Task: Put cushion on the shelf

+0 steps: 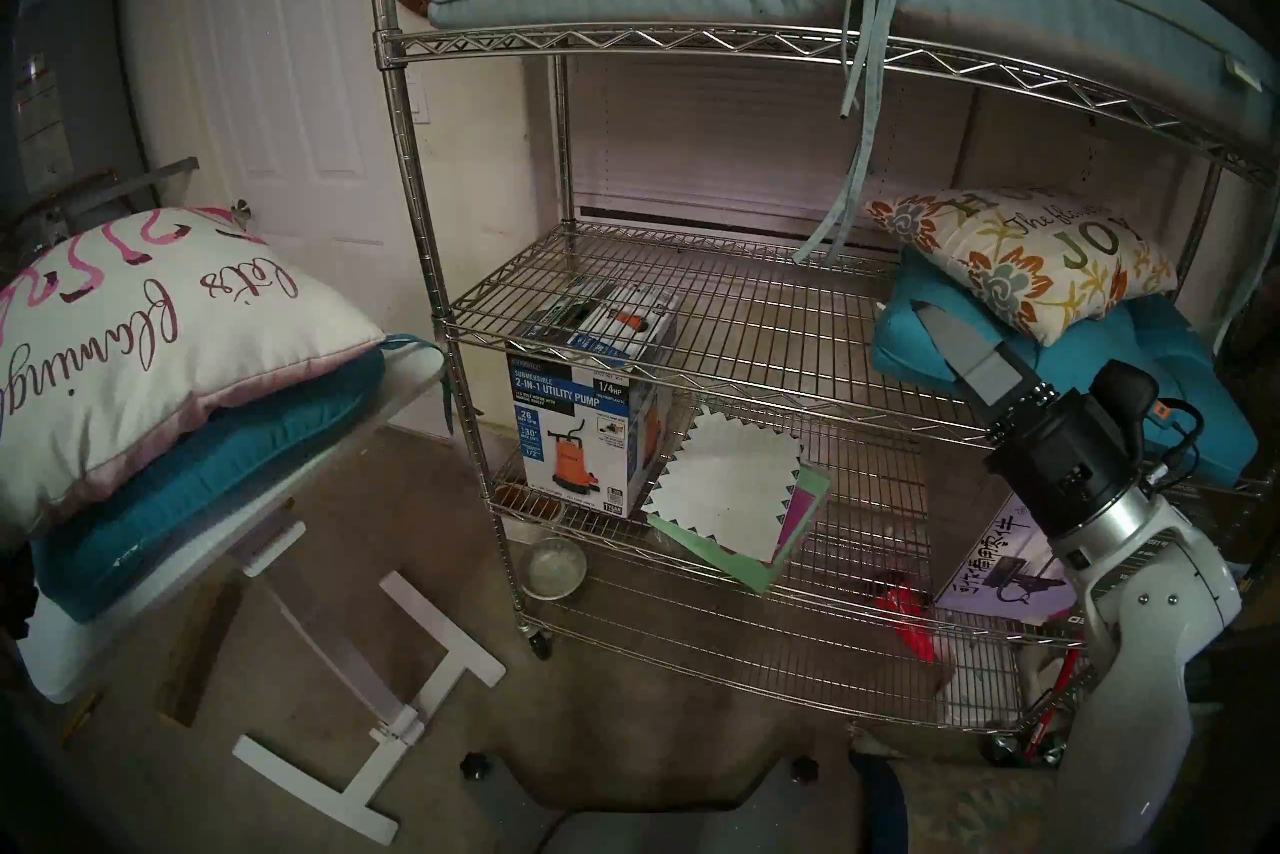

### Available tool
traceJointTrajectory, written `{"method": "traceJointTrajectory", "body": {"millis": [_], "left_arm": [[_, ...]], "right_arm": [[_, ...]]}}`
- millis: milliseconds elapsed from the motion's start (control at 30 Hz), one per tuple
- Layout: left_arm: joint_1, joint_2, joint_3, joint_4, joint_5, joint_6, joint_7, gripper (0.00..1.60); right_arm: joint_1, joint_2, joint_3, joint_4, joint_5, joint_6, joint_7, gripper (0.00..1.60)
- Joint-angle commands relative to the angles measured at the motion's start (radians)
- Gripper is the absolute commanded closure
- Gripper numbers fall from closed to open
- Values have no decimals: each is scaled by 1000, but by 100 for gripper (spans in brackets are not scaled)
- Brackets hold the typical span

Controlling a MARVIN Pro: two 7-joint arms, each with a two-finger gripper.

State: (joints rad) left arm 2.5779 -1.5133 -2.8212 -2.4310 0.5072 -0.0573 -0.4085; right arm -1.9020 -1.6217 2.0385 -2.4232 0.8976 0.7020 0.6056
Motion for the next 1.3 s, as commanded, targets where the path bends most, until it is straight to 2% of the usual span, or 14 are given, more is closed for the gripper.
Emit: {"method": "traceJointTrajectory", "body": {"millis": [0,633,867,1267], "left_arm": [[0,2,-4,-12,-1,-4,0,0],[-18,2,-3,-12,11,-10,-10,0],[-24,1,-3,-12,15,-13,-13,0],[-34,-1,-3,-12,23,-18,-19,0]], "right_arm": [[-8,-1,-93,-20,-3,5,28,0],[-30,-10,-376,-20,-11,62,39,0],[-46,12,-481,-20,-14,97,25,0],[-21,72,-634,-20,-24,134,-30,0]]}}
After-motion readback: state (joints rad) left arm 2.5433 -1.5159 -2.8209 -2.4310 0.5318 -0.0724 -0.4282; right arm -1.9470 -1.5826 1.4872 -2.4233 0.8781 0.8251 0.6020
